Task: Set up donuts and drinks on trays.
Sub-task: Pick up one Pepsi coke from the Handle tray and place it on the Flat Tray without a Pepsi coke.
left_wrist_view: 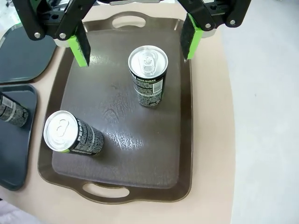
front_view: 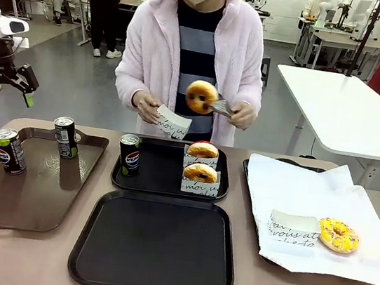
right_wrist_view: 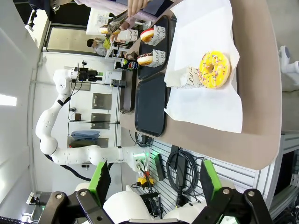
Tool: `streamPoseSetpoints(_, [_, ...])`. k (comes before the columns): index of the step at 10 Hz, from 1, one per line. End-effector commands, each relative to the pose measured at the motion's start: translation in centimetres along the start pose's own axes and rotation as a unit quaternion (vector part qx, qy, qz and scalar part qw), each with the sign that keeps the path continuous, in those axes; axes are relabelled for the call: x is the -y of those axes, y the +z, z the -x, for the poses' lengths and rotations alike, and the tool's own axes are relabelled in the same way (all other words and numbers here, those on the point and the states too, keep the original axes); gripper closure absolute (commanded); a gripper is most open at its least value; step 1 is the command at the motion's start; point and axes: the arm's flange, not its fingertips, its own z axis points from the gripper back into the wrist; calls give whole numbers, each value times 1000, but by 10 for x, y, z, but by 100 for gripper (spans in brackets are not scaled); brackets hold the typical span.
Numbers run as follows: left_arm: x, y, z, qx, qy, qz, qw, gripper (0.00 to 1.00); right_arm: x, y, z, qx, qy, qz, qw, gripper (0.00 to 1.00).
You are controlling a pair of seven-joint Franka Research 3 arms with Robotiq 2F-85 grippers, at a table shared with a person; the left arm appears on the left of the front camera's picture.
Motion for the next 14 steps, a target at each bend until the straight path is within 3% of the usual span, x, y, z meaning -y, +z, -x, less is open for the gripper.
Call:
streamPoseSetpoints(1, [-11, -15, 11, 26, -46, -14, 998, 0, 0, 1, 0, 3, 2, -7, 1000, 0])
streamPoseSetpoints(8, [-17, -55, 35, 19, -68, -26, 997, 0, 0, 1, 0, 3, 2, -7, 1000, 0])
streamPoseSetpoints(14, [-12, -78, 24, 15, -70, -27, 997, 0, 0, 1, 0, 3, 2, -7, 1000, 0])
